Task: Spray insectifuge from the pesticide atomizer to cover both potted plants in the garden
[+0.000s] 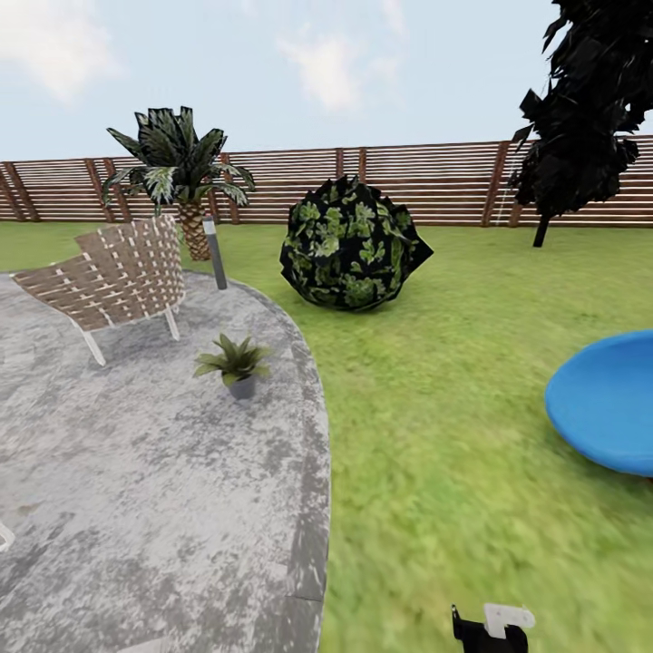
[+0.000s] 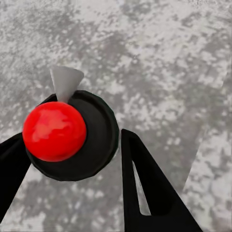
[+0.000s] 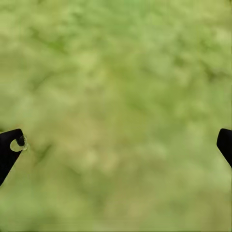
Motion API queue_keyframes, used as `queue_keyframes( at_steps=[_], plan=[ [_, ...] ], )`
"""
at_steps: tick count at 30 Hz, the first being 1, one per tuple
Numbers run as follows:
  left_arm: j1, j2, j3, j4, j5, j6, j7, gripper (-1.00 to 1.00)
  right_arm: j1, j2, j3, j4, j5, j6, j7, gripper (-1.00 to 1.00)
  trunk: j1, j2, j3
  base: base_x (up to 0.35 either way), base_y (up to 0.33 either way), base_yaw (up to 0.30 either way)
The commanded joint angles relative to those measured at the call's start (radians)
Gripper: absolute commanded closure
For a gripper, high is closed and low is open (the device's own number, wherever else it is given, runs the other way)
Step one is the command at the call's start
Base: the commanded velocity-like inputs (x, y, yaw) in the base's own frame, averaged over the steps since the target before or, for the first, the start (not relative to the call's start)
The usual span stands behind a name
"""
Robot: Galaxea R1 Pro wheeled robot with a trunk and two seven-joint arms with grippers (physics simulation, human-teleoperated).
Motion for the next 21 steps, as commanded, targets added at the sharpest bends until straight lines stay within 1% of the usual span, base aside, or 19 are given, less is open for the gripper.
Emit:
queue_keyframes(
  at_steps=[1,9,21],
  plan=[
    [-0.001,0.000,0.002,0.001,0.003,-0.003,-0.001,1.00,-0.001,0.000,0.008,0.001,-0.009,-0.003,-0.002,-1.00,0.000,0.000,-0.001,0.325,0.167,0.000],
    [-0.001,0.000,0.002,0.001,0.003,-0.003,-0.001,1.00,-0.001,0.000,0.008,0.000,-0.008,-0.003,-0.002,-1.00,0.000,0.000,-0.001,0.312,0.193,0.000],
    [-0.001,0.000,0.002,0.002,0.003,-0.003,-0.001,1.00,-0.001,0.000,0.008,0.001,-0.009,-0.003,-0.003,-1.00,0.000,0.000,-0.001,0.285,0.233,0.000]
  ],
)
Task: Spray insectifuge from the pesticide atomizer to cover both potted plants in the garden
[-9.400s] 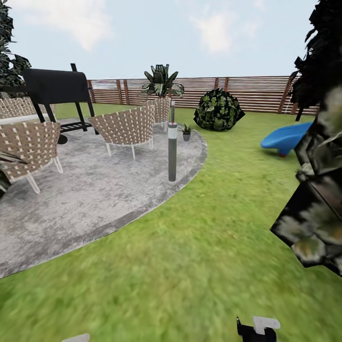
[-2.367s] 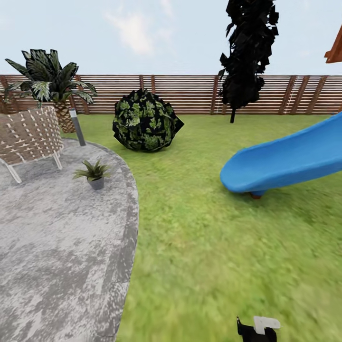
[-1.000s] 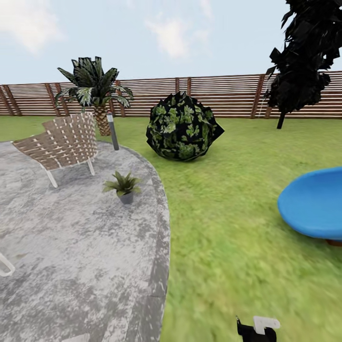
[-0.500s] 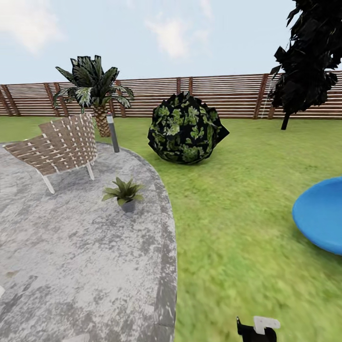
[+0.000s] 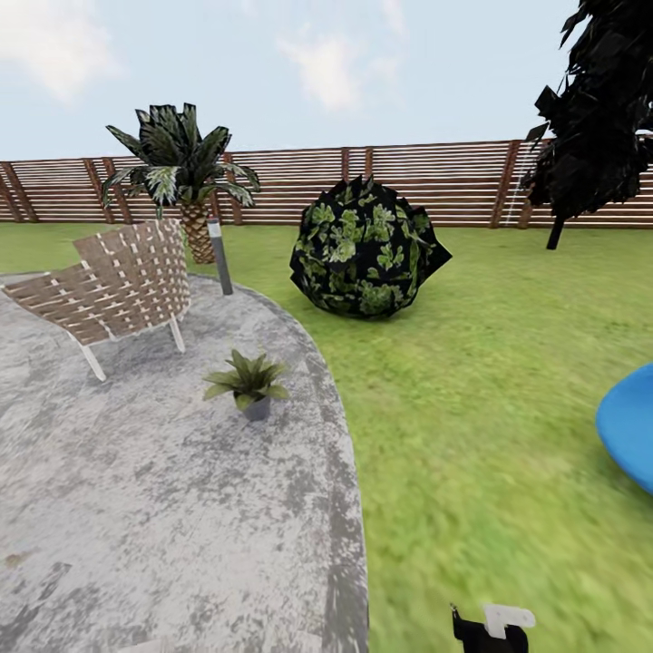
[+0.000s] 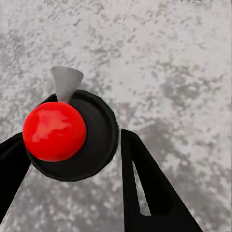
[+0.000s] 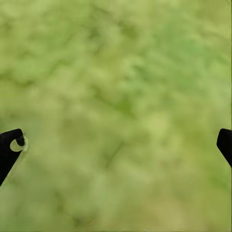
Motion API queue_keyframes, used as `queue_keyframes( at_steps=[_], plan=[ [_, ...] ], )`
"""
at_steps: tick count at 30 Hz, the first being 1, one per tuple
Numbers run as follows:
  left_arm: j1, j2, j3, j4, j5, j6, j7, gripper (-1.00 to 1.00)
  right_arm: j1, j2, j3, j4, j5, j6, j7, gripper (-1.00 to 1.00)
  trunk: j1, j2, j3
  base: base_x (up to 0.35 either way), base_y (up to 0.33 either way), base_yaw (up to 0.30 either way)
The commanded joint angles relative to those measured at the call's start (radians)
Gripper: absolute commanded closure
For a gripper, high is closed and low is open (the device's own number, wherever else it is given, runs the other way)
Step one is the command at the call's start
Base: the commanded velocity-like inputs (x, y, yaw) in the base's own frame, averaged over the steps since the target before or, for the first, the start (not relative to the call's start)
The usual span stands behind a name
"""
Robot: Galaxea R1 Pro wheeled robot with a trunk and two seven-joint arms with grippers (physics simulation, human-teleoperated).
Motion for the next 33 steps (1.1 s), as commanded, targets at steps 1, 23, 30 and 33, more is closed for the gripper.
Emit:
queue_keyframes(
  at_steps=[1,23,30,33],
  plan=[
    [0.000,0.000,0.002,0.002,0.003,-0.003,-0.001,1.00,-0.001,0.000,0.008,0.001,-0.009,-0.003,-0.002,-1.00,0.000,0.000,-0.001,0.258,0.247,0.000],
    [-0.001,0.000,0.002,0.000,0.005,-0.003,-0.004,1.00,-0.001,-0.002,0.007,0.000,-0.009,-0.003,-0.004,-1.00,0.000,0.000,-0.001,0.235,0.273,0.000],
    [0.000,0.000,0.002,0.000,0.004,-0.003,-0.004,1.00,-0.001,-0.002,0.007,0.000,-0.010,-0.003,-0.004,-1.00,0.000,0.000,0.002,0.226,0.281,-0.080],
    [0.000,0.000,0.002,0.000,0.004,-0.003,-0.004,1.00,-0.001,-0.002,0.007,0.000,-0.010,-0.003,-0.004,-1.00,0.000,0.000,0.004,0.191,0.288,-0.198]
  ],
)
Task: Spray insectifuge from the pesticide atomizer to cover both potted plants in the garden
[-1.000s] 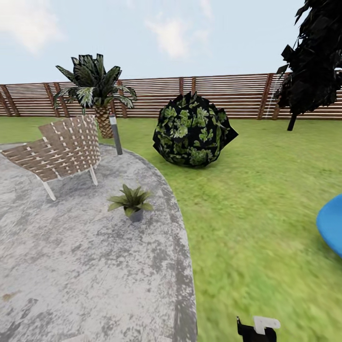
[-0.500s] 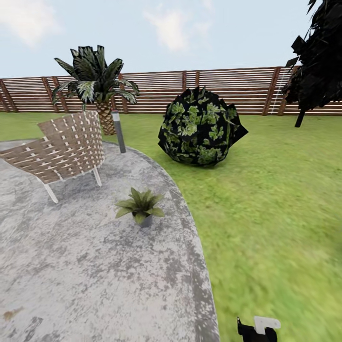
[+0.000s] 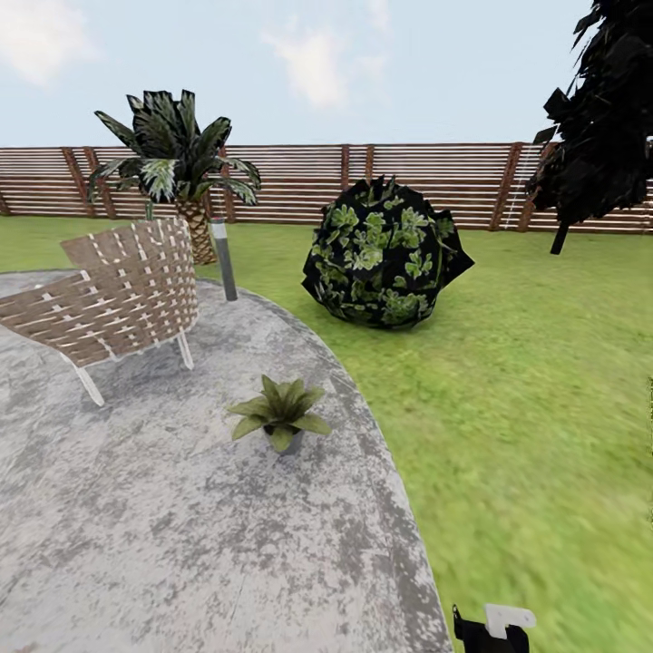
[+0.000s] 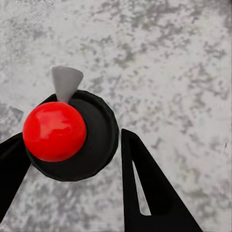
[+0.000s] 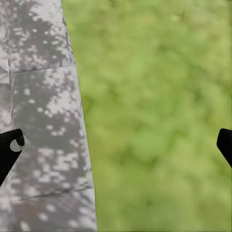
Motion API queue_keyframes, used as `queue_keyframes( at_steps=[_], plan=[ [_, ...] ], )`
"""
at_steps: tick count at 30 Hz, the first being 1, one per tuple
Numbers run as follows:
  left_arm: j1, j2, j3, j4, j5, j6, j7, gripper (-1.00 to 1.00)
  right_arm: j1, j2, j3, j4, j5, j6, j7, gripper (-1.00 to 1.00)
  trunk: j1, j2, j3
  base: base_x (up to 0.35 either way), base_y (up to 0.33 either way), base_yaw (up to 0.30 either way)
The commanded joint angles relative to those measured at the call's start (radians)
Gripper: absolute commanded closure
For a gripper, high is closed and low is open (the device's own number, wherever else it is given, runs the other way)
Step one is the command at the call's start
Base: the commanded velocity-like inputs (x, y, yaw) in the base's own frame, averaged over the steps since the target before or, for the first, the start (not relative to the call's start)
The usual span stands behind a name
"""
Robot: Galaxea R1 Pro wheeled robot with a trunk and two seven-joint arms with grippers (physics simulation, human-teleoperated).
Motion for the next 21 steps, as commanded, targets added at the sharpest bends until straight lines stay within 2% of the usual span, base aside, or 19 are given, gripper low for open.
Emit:
queue_keyframes(
  at_steps=[1,5,11,18,21],
  plan=[
    [0.000,0.000,0.002,0.001,0.003,-0.003,-0.001,1.00,-0.001,0.000,0.008,0.001,-0.009,-0.003,-0.002,-1.00,0.000,0.000,0.000,0.173,0.291,-0.202],
    [0.000,0.000,0.002,0.001,0.003,-0.003,-0.001,1.00,-0.001,0.000,0.008,0.001,-0.009,-0.003,-0.001,-1.00,0.000,0.000,0.004,0.118,0.294,-0.182],
    [-0.001,0.000,0.000,0.001,0.002,-0.003,-0.001,1.00,-0.001,-0.004,0.008,0.002,-0.008,-0.003,0.000,-1.00,0.000,0.000,0.005,0.014,0.296,-0.028],
    [0.000,-0.001,-0.001,0.001,0.000,-0.003,-0.002,1.00,-0.001,0.000,0.008,0.001,-0.008,-0.004,0.000,-1.00,0.000,0.000,0.005,0.000,0.052,0.000],
    [-0.007,-0.002,-0.015,-0.009,-0.022,0.003,-0.017,1.00,-0.001,-0.003,0.030,-0.004,0.010,-0.003,0.005,-1.00,0.000,0.000,0.005,0.000,0.000,0.000]
  ],
)
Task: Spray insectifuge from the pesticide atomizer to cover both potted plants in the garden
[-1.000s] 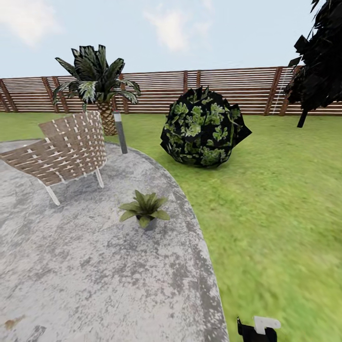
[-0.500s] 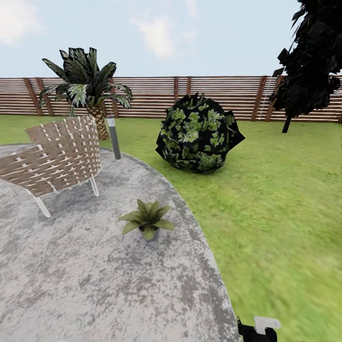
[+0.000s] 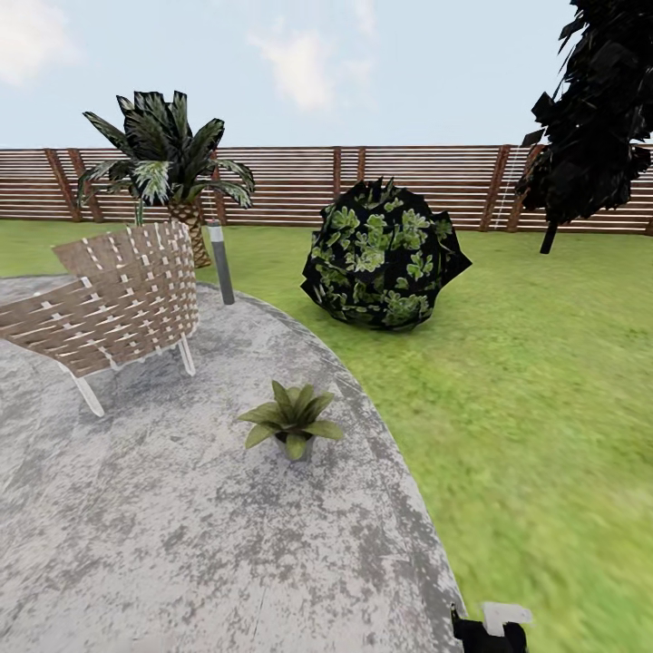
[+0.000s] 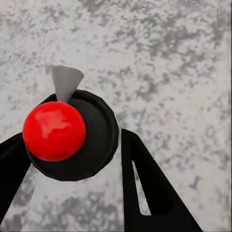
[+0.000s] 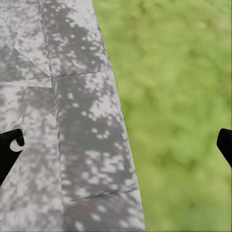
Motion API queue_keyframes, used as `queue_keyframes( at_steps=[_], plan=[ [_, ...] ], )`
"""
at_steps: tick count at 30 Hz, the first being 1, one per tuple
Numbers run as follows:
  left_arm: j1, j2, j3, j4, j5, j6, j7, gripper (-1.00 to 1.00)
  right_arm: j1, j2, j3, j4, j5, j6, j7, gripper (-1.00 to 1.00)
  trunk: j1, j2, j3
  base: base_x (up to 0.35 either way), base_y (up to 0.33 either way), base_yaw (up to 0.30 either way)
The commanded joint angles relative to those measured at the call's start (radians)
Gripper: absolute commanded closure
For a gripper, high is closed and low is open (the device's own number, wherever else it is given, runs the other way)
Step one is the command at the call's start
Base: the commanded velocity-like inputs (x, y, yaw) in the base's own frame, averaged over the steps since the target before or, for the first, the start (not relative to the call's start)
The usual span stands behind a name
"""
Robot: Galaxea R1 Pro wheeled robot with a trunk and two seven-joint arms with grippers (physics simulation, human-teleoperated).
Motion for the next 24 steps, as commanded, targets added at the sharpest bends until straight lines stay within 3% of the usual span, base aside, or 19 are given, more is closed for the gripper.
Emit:
queue_keyframes(
  at_steps=[1,3,4,6,7,8,9,12,14,15,17,18,20,22,24],
  plan=[
    [-0.006,0.002,-0.013,-0.001,-0.030,-0.001,-0.019,1.00,0.000,-0.002,0.043,-0.005,0.021,-0.002,0.000,-1.00,0.000,0.000,-0.001,0.000,0.000,0.000],
    [-0.008,0.012,-0.050,-0.002,-0.098,0.003,-0.070,1.00,0.000,-0.003,0.102,-0.026,0.077,-0.001,0.005,-1.00,0.000,0.000,-0.001,0.000,0.000,0.000],
    [-0.012,0.028,-0.070,-0.003,-0.154,0.004,-0.130,1.00,0.000,-0.004,0.142,-0.059,0.121,-0.001,0.010,-1.00,0.000,0.000,-0.001,0.000,0.000,0.000],
    [-0.028,0.044,-0.084,-0.009,-0.223,0.006,-0.225,1.00,0.000,-0.005,0.178,-0.116,0.178,0.000,0.026,-1.00,0.000,0.000,-0.001,0.000,0.000,0.000],
    [-0.059,0.054,-0.090,-0.019,-0.274,0.007,-0.304,1.00,-0.001,-0.005,0.192,-0.157,0.224,0.001,0.056,-1.00,0.000,0.000,-0.001,0.000,0.000,0.000],
    [-0.082,0.060,-0.093,-0.026,-0.312,0.008,-0.360,1.00,-0.001,-0.006,0.197,-0.180,0.259,0.002,0.085,-1.00,0.000,0.000,-0.001,0.000,0.000,0.000],
    [-0.120,0.071,-0.097,-0.032,-0.375,0.010,-0.448,1.00,-0.001,-0.005,0.201,-0.209,0.319,0.008,0.132,-1.00,0.000,0.000,-0.001,0.000,0.000,0.000],
    [-0.202,0.087,-0.099,-0.037,-0.496,0.014,-0.642,1.00,-0.002,-0.005,0.204,-0.259,0.464,0.064,0.224,-1.00,0.000,0.000,-0.001,0.000,0.000,0.000],
    [-0.234,0.087,-0.101,-0.039,-0.544,0.016,-0.730,1.00,-0.005,-0.005,0.205,-0.286,0.528,0.098,0.304,-1.00,0.000,0.000,-0.001,0.000,0.000,0.000],
    [-0.252,0.082,-0.101,-0.043,-0.585,0.028,-0.780,1.00,-0.007,-0.005,0.204,-0.315,0.555,0.111,0.378,-1.00,0.000,0.000,-0.001,0.000,0.000,0.000],
    [-0.273,0.075,-0.101,-0.061,-0.654,0.067,-0.829,1.00,-0.009,-0.005,0.204,-0.365,0.571,0.120,0.473,-1.00,0.000,0.000,-0.001,0.000,0.000,0.000],
    [-0.282,0.069,-0.100,-0.088,-0.716,0.108,-0.858,1.00,-0.010,-0.004,0.204,-0.402,0.577,0.124,0.538,-1.00,0.000,0.000,-0.001,0.000,0.000,0.000],
    [-0.289,0.055,-0.098,-0.150,-0.808,0.158,-0.917,1.00,-0.011,0.002,0.204,-0.461,0.582,0.128,0.634,-1.00,0.000,0.000,-0.001,0.000,0.000,0.000],
    [-0.291,0.047,-0.099,-0.194,-0.848,0.173,-0.990,1.00,-0.011,0.005,0.204,-0.499,0.582,0.130,0.678,-1.00,0.000,0.000,-0.001,0.000,0.000,0.000],
    [-0.291,0.045,-0.100,-0.199,-0.873,0.175,-0.999,1.00,-0.011,0.008,0.205,-0.502,0.582,0.129,0.689,-1.00,0.000,0.000,-0.001,0.000,0.000,0.000]
  ],
)
